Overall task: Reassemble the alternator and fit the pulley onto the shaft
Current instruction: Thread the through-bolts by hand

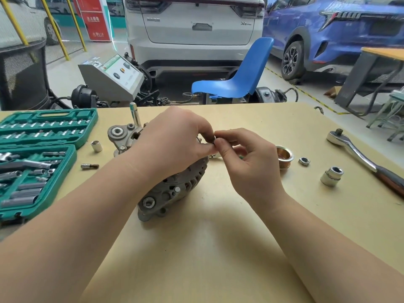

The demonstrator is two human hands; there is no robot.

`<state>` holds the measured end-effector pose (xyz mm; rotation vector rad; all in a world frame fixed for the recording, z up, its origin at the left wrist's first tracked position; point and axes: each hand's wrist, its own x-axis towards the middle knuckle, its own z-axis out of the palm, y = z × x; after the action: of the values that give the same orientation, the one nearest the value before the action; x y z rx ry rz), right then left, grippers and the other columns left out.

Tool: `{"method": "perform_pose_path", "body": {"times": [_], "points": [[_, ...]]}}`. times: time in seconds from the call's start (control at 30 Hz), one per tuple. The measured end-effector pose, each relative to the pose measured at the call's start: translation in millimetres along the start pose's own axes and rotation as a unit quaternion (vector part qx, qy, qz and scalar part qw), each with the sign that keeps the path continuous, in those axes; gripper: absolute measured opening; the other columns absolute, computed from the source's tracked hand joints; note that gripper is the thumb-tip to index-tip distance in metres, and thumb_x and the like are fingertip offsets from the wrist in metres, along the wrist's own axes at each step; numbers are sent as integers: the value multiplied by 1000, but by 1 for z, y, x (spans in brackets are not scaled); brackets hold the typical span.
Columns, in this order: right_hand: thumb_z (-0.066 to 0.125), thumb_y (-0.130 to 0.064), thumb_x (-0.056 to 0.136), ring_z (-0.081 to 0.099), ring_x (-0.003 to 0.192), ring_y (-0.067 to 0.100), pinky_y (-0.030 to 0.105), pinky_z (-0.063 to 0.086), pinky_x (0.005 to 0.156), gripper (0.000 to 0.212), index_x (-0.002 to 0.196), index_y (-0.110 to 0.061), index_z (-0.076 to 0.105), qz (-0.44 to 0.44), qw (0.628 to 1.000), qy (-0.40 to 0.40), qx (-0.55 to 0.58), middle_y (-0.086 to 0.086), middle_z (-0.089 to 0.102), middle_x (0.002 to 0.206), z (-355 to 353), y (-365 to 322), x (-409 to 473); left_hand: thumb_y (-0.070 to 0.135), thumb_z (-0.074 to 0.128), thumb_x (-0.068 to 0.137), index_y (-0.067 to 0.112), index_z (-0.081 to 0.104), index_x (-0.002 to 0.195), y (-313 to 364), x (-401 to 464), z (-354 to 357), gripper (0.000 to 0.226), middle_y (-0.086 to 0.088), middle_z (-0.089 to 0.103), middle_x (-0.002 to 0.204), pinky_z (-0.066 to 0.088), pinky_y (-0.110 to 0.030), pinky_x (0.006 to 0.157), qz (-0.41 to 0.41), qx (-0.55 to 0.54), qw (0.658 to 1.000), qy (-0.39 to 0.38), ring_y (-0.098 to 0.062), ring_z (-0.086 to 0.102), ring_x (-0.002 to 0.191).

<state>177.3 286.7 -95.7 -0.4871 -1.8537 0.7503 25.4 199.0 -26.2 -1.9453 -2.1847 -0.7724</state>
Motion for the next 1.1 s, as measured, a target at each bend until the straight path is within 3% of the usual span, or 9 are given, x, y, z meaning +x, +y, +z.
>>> {"method": "perform_pose_path", "body": {"times": [0.27, 0.47, 0.57, 0.7, 0.9, 1.1], "points": [[78, -16, 94, 73, 80, 15, 35, 58, 71, 3, 93, -14, 78, 37, 999, 5, 8, -8, 77, 82, 2, -5, 2, 42, 80, 90, 31, 84, 98, -2, -2, 7, 15, 14, 69, 83, 57, -45, 78, 2, -9, 1000, 17, -18, 63, 86], [73, -9, 96, 70, 88, 15, 31, 57, 72, 15, 109, -12, 79, -19, 999, -7, -30, -2, 74, 97, -1, -6, -1, 48, 75, 92, 35, 85, 103, -7, 0, 5, 20, 15, 73, 86, 55, -38, 75, -6, -43, 999, -9, -18, 64, 91], [72, -5, 96, 70, 87, 16, 33, 57, 72, 17, 110, -10, 81, -38, 998, -3, -51, 1, 74, 98, -2, -3, -1, 48, 74, 95, 36, 85, 103, -7, 0, 6, 18, 13, 73, 89, 54, -39, 80, -2, -31, 999, -15, -20, 62, 101], [74, -6, 94, 69, 85, 13, 25, 55, 67, 13, 104, -11, 82, -34, 998, 6, -60, -1, 74, 93, -2, -4, 1, 58, 73, 89, 39, 81, 103, -5, -3, 9, 25, 16, 70, 91, 53, -41, 85, -6, -5, 1000, -6, -17, 55, 109], [81, -16, 90, 69, 80, 15, 36, 56, 66, 6, 90, -12, 77, 12, 999, 27, -40, -3, 73, 84, 1, -6, 1, 38, 79, 90, 40, 80, 101, -4, -4, 6, 11, 12, 70, 95, 55, -45, 86, -12, -28, 999, 16, -17, 59, 107], [74, -8, 94, 68, 87, 17, 29, 55, 69, 17, 109, -12, 80, -37, 998, 6, -58, -1, 72, 97, -1, -4, -1, 43, 72, 97, 37, 83, 107, -4, -3, 6, 16, 12, 74, 95, 51, -40, 87, 1, -12, 1000, -6, -21, 60, 107]]}}
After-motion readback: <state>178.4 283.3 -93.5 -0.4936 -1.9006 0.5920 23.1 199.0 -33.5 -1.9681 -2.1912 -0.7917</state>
